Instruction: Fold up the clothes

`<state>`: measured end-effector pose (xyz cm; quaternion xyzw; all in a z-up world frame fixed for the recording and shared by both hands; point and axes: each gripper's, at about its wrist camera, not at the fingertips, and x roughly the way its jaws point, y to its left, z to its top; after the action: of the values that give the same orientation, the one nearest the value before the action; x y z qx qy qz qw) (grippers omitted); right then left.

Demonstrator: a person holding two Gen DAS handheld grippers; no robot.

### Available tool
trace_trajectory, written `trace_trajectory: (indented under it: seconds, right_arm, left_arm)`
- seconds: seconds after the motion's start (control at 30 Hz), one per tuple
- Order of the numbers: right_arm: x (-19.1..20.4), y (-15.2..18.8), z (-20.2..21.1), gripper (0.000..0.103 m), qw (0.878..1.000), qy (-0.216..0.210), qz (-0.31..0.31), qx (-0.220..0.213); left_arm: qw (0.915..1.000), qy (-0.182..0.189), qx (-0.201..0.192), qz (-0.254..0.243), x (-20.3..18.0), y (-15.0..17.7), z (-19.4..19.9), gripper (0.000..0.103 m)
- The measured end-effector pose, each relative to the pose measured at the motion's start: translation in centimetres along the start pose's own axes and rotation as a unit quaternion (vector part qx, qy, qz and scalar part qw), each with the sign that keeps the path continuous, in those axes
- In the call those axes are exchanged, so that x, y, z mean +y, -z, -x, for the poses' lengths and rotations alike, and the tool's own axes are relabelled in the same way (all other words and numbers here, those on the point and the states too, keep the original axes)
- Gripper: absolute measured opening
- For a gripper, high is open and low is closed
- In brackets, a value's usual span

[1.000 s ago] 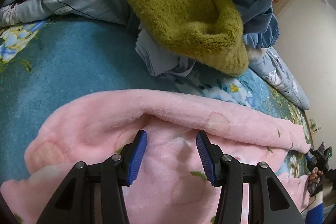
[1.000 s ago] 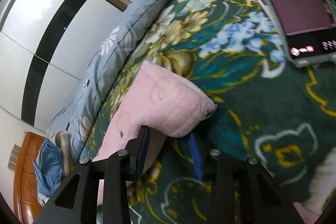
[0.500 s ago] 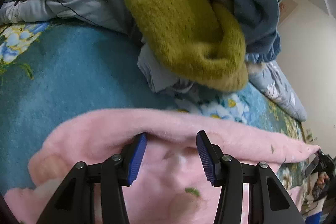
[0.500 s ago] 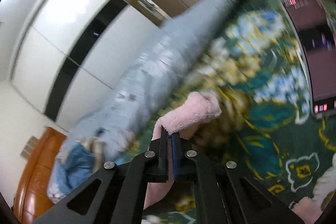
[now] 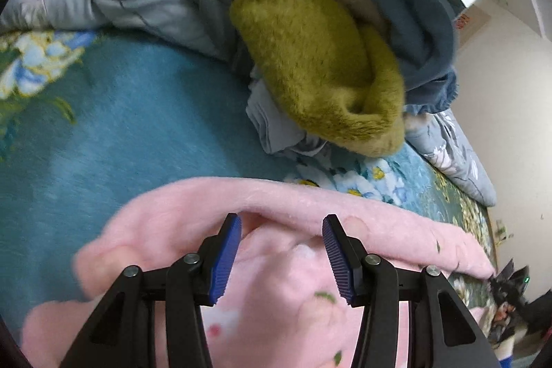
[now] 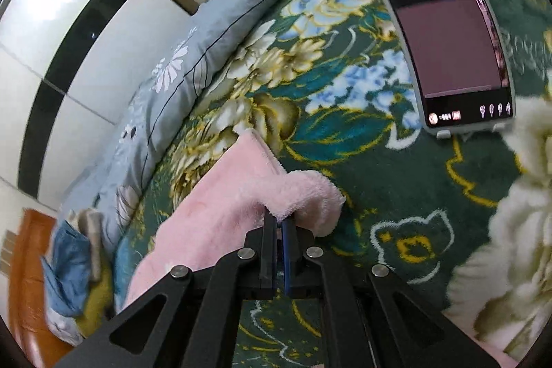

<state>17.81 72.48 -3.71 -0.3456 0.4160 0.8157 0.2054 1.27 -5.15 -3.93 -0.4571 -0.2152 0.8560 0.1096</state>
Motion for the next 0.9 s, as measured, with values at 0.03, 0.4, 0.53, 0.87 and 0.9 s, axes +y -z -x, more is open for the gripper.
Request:
trace_trajectory:
  seconds: [0.03, 0.4, 0.53, 0.87, 0.9]
  right_arm:
    - [0.3, 0.0, 0.0, 0.002, 1.0, 0.007, 0.008, 0.002]
    - [2.5, 0.7, 3.7, 0.018, 0.991, 0.076, 0.104, -0.04]
    - [6.0, -0.2, 1.6, 0.043, 0.988, 0.045, 0.144, -0.017]
    - [6.3, -3.9, -7.4, 0.049, 0.99, 0.092, 0.1, 0.029]
    - [6.2, -4.1, -7.9, 0.049, 0.99, 0.097, 0.102, 0.031]
  left_arm:
    - [1.0, -0.003, -0.008, -0.004, 0.3, 0.0, 0.8, 0.054]
    - [0.9951, -0.061, -0.049, 0.06, 7.2, -2.5, 4.0, 0.058]
    - [0.9922, -0.083, -0.042, 0.083, 8.9, -3.4, 2.0, 0.059]
    - [0.99, -0.084, -0.003, 0.113, 10.3, -4.2, -1.6, 0.072]
    - [0.9899, -0.083, 0.0, 0.115, 10.3, -4.3, -1.7, 0.074]
